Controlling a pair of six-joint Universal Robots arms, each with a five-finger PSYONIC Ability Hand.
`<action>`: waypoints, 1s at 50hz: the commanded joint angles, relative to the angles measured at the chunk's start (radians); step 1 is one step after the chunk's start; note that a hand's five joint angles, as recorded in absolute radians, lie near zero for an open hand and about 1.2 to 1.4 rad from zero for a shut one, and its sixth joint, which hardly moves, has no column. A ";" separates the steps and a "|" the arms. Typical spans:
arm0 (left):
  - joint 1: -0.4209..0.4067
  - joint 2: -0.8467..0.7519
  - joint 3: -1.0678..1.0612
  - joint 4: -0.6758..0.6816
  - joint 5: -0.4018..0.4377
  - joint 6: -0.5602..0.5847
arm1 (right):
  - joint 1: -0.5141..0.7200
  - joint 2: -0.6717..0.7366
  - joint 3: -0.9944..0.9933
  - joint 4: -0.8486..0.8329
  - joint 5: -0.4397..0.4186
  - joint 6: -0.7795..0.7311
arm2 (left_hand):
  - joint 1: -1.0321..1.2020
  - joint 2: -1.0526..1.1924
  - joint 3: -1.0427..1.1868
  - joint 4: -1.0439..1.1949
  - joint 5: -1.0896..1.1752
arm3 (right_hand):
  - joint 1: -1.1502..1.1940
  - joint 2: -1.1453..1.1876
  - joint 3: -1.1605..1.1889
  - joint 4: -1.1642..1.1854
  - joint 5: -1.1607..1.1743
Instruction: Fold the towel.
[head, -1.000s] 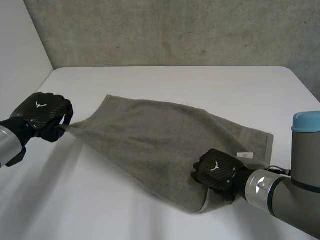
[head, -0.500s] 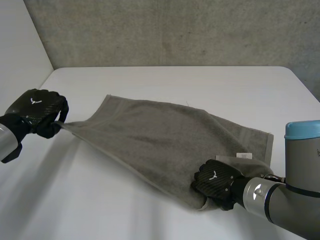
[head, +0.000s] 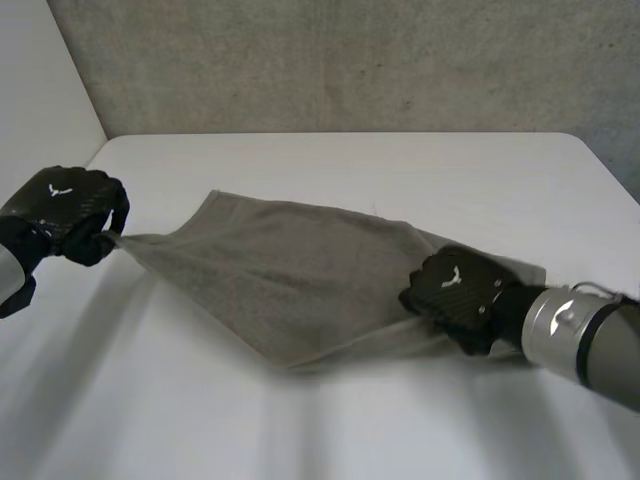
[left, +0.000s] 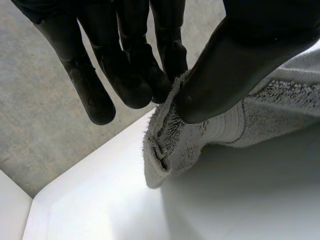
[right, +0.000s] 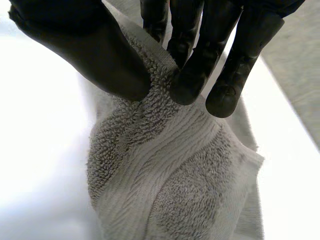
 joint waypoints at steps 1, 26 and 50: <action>0.008 0.045 0.009 -0.014 0.011 -0.060 | -0.049 -0.036 -0.095 0.162 0.018 0.072 | 0.038 0.009 0.010 0.004 0.021 | 0.077 0.089 0.060 0.060 0.057; -0.300 -0.688 1.064 -0.195 -0.296 0.097 | 0.043 0.580 -1.175 0.024 0.378 -0.017 | 0.038 0.009 0.010 0.004 0.021 | 0.077 0.089 0.060 0.060 0.057; -0.334 -0.791 1.321 0.400 -0.569 -0.093 | 0.013 0.646 -1.324 -0.282 0.351 0.153 | 0.038 0.009 0.010 0.004 0.021 | 0.077 0.089 0.060 0.060 0.057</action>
